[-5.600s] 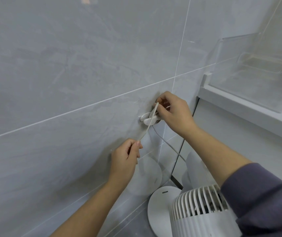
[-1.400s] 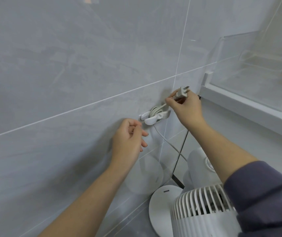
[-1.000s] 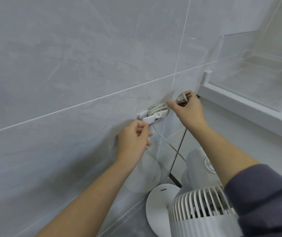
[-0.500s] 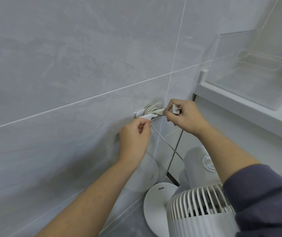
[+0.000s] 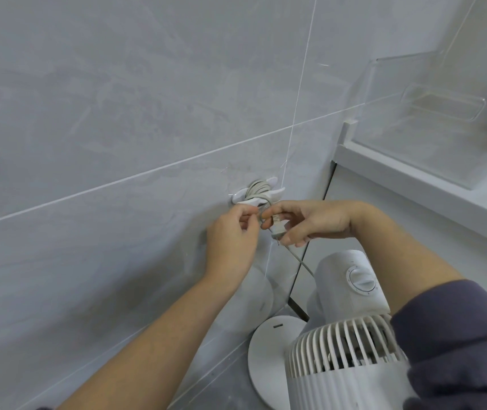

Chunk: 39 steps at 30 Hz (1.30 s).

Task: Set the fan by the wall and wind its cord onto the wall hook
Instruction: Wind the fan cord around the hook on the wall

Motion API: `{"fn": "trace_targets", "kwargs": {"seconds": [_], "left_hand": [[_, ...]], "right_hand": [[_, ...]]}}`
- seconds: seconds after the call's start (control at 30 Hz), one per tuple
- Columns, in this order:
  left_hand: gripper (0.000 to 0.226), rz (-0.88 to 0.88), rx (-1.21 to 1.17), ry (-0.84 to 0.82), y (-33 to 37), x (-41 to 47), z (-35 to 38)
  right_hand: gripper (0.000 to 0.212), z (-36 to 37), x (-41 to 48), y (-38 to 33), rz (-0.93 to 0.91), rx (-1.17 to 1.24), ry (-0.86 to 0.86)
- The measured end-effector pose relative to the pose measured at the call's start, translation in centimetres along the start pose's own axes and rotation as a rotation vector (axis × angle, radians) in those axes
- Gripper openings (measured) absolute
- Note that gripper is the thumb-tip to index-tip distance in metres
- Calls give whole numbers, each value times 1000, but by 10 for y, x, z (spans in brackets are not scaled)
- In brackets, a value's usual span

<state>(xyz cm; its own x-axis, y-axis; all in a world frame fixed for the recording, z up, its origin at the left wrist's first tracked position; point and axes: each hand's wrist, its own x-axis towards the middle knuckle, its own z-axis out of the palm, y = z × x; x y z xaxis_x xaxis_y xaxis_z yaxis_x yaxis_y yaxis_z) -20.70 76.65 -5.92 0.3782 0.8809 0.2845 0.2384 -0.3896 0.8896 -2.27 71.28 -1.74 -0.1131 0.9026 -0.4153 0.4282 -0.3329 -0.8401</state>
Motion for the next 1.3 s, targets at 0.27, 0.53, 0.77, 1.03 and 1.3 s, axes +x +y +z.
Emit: {"fn": "trace_targets", "kwargs": {"seconds": [0.27, 0.53, 0.77, 1.03, 1.3], "left_hand": [[11, 76, 164, 65, 6, 2, -8], [14, 520, 705, -113, 28, 36, -17], [10, 502, 833, -221, 45, 52, -18], [11, 396, 795, -269, 63, 67, -9], [15, 402, 783, -268, 62, 67, -9]], "right_hand": [[16, 14, 13, 6, -71, 202, 345], [11, 15, 17, 9, -24, 402, 301], [20, 19, 23, 11, -9, 338, 278], [22, 21, 27, 10, 26, 365, 272], [20, 21, 29, 1, 31, 196, 355]]}}
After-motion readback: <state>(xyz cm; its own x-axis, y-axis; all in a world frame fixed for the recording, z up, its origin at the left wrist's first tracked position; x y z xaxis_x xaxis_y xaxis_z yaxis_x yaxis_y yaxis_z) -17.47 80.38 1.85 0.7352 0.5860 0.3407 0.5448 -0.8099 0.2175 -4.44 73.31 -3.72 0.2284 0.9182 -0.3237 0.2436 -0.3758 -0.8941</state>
